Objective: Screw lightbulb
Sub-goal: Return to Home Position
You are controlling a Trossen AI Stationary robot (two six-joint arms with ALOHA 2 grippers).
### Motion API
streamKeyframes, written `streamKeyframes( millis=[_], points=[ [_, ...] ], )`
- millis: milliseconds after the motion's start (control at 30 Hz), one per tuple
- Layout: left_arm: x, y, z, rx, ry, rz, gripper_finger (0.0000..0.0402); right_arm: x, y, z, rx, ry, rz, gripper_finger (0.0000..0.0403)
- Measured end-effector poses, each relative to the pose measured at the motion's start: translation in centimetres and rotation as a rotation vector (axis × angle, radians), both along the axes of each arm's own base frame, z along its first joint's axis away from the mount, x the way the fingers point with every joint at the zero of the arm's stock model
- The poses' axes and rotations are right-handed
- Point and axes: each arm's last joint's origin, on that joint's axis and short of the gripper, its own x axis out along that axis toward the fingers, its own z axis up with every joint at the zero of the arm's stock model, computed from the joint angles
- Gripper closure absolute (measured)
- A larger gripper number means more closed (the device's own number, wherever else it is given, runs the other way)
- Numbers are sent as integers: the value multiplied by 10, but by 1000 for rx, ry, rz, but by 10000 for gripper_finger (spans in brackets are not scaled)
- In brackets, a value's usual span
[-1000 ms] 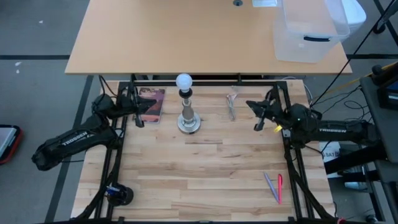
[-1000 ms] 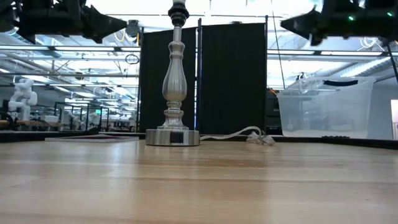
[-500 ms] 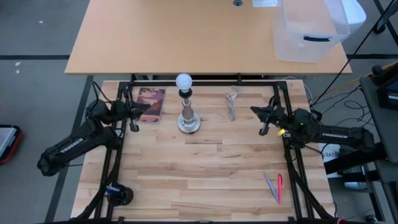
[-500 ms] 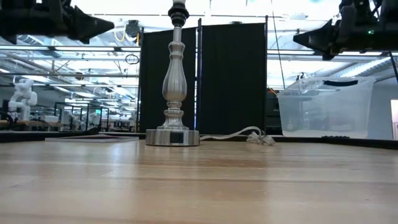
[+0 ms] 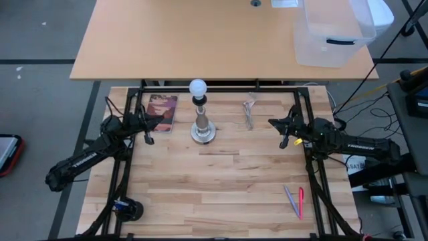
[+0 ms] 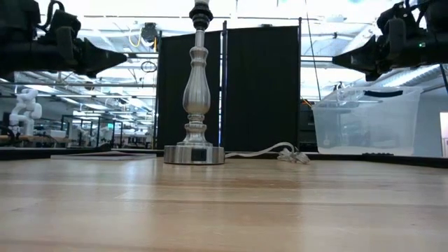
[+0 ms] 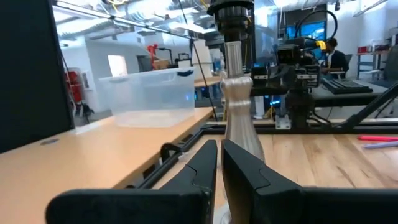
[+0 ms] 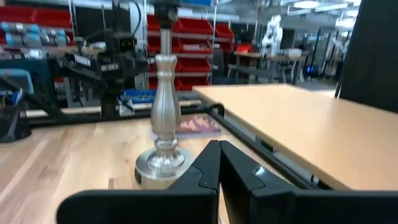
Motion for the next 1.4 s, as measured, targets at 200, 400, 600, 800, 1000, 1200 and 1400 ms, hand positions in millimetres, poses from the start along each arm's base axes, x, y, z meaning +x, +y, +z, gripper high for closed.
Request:
streamKeyframes(
  millis=[200,400,600,800,1000,1200,1400],
  points=[
    [3,-3,-1,-10,1,9,372,-3,0,-16,-16,-33,-11,403],
    [8,-12,-2,-11,15,8,372,-6,1,-19,-26,-76,-11,403],
    [13,-23,-3,10,31,4,372,-7,1,-23,-16,-49,-8,403],
    [16,-33,-5,17,47,3,372,-7,1,-23,-13,-45,-6,403],
    [17,-40,-10,20,112,7,372,-7,1,-24,-6,-36,-1,403],
    [17,-44,-9,48,105,4,372,-6,2,-26,7,-18,9,403],
    [11,-46,-5,69,59,10,372,-10,3,-26,-9,-15,21,403]
  ],
)
